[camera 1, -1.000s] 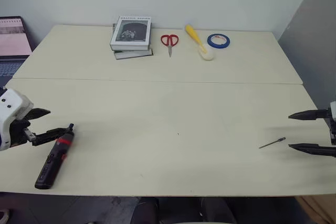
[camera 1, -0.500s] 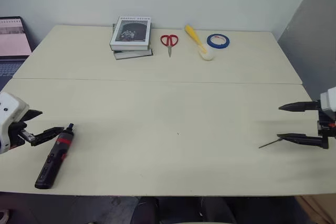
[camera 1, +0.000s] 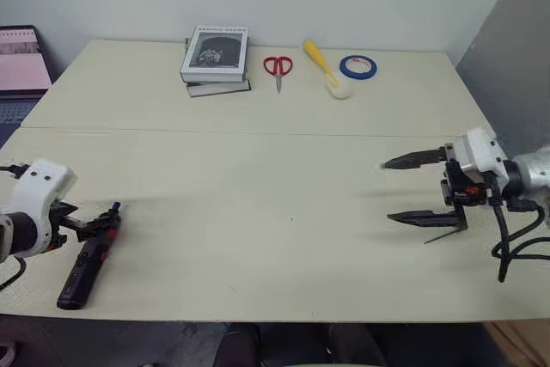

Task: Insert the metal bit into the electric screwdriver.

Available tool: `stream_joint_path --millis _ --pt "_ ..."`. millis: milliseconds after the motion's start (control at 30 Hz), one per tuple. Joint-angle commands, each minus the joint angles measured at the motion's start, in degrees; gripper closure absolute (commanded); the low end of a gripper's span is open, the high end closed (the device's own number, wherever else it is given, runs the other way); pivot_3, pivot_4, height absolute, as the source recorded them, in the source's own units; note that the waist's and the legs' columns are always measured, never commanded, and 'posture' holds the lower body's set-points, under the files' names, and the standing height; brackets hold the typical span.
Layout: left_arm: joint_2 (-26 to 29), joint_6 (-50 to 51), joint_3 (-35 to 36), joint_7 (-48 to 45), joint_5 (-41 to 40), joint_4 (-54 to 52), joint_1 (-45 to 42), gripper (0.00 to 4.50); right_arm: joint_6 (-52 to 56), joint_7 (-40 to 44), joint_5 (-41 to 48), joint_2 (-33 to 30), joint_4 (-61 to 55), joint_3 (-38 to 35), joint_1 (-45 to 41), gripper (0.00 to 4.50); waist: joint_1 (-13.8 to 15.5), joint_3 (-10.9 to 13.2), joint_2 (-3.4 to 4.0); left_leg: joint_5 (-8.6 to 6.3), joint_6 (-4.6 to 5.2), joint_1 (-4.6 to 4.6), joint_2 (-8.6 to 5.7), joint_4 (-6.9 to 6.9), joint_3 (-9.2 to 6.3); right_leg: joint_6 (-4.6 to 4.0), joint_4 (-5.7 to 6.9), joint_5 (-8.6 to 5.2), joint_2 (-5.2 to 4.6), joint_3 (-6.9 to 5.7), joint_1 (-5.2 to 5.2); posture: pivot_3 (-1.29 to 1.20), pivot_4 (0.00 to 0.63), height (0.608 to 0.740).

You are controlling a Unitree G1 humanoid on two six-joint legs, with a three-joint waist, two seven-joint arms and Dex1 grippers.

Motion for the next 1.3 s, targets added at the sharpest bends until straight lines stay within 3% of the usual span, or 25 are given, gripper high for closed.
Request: stream_joint_path --millis 33,133,367,633,933,1300 --pt "4.41 4.4 -3.96 -0.77 -0.22 1.03 -2.32 0.04 -0.68 3.22 -0.89 2.05 0.82 5.07 -7.94 0.0 0.15 0.0 0.0 0.0 0.0 0.0 0.0 0.0 -0.01 -0.01 0.0 0.0 0.0 -0.01 -0.01 0.0 0.15 0.74" --pt "5.83 8.15 -8.82 -1.32 -1.24 4.46 -6.14 0.04 -0.71 6.74 -1.46 4.48 2.93 9.63 -13.94 0.0 -0.02 0.04 0.06 0.0 0.0 0.0 0.0 0.0 -0.01 -0.04 0.0 0.01 0.0 -0.03 -0.02 0.0 0.15 0.74" --pt "5.52 13.67 -17.29 0.78 -0.4 14.89 -20.71 0.04 -3.98 11.11 -3.41 7.56 6.41 13.31 -18.95 0.0 0.26 0.0 0.01 0.01 0.0 -0.05 0.0 0.01 -0.14 -0.06 0.01 0.05 0.03 -0.15 -0.01 0.0 0.15 0.74" --pt "5.73 17.02 -23.77 0.69 -0.6 18.1 -27.73 0.04 -3.89 11.6 -3.12 9.42 7.74 14.84 -22.1 0.0 0.07 0.0 0.0 0.01 0.0 -0.11 -0.01 -0.04 -0.14 -0.36 0.03 0.2 0.02 -0.15 -0.1 0.0 0.15 0.74" --pt "6.62 18.03 -28.39 -0.4 -0.28 20.0 -30.68 0.04 -4.59 10.87 -2.72 11.78 7.88 14.98 -23.49 0.0 0.06 0.0 -0.01 0.01 -0.01 -0.11 -0.02 0.0 -0.16 -0.35 0.06 0.2 0.02 -0.17 -0.09 0.0 0.15 0.74" --pt "5.62 22.45 -26.4 1.66 -1.68 17.61 -27.48 0.04 -4.28 11.11 -1.79 13.38 7.86 15.13 -24.3 0.0 0.1 0.0 -0.01 0.01 -0.01 -0.13 -0.02 0.0 -0.18 -0.36 0.05 0.2 0.02 -0.17 -0.09 0.0 0.15 0.74"
